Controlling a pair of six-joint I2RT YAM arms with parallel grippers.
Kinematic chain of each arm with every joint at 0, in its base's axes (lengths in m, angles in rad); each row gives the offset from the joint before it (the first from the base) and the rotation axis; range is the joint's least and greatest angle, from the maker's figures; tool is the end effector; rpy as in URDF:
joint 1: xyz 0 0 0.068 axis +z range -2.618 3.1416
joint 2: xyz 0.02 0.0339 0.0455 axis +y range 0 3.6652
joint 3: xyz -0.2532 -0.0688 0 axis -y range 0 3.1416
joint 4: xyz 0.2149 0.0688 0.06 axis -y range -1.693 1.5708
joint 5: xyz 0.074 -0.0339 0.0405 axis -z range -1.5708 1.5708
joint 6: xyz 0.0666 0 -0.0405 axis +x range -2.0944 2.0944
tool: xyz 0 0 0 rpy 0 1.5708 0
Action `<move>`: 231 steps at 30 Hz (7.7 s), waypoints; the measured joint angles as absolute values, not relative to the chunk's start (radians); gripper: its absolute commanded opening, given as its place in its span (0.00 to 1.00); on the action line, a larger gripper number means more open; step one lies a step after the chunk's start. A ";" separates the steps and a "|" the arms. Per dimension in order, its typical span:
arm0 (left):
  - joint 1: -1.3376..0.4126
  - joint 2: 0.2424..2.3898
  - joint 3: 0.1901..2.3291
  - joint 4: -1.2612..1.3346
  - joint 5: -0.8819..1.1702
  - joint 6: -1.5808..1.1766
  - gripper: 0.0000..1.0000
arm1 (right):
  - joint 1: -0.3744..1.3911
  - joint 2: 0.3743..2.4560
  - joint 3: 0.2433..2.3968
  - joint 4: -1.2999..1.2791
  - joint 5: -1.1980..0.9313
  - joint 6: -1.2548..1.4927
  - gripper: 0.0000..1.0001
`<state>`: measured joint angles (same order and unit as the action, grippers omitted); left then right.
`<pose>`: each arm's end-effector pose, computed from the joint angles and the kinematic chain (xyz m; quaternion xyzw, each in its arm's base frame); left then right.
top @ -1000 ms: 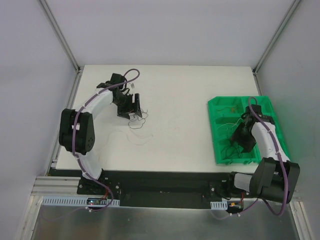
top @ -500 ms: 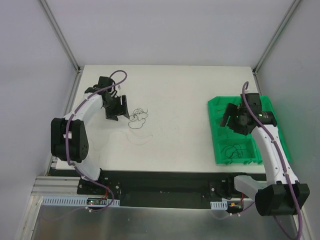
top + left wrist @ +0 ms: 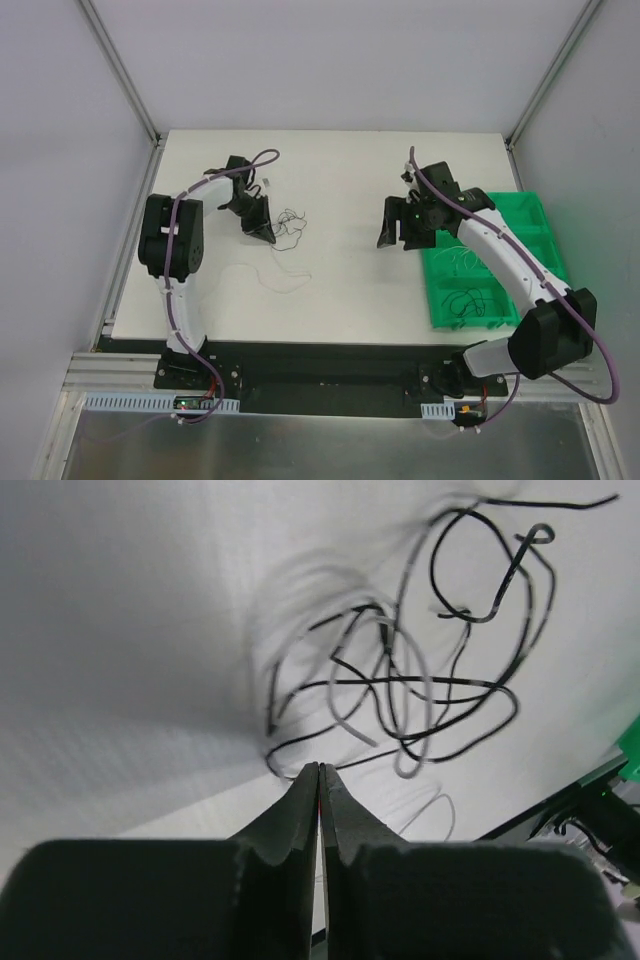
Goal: Untangle the cables
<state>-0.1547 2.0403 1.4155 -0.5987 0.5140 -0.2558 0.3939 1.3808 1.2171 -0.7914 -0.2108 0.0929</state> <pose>0.3792 -0.0923 0.1382 -0.0043 0.9536 -0.2792 0.1126 0.2480 0.1182 0.2727 -0.1736 0.9322 0.1699 0.2683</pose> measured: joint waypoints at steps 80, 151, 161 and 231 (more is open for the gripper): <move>-0.401 1.497 1.020 -0.372 0.567 -0.510 0.00 | 0.517 1.785 1.328 -0.338 -0.473 0.341 0.79; -0.512 1.452 1.783 -0.334 0.693 -0.712 0.00 | 0.562 1.556 1.309 -0.223 -0.380 0.265 0.88; -0.512 1.452 1.774 -0.311 0.726 -0.744 0.00 | 0.601 1.487 1.307 -0.125 -0.450 0.178 0.88; -0.381 1.460 1.940 -0.214 0.676 -0.917 0.00 | 0.598 1.372 1.254 0.069 -0.644 0.085 0.72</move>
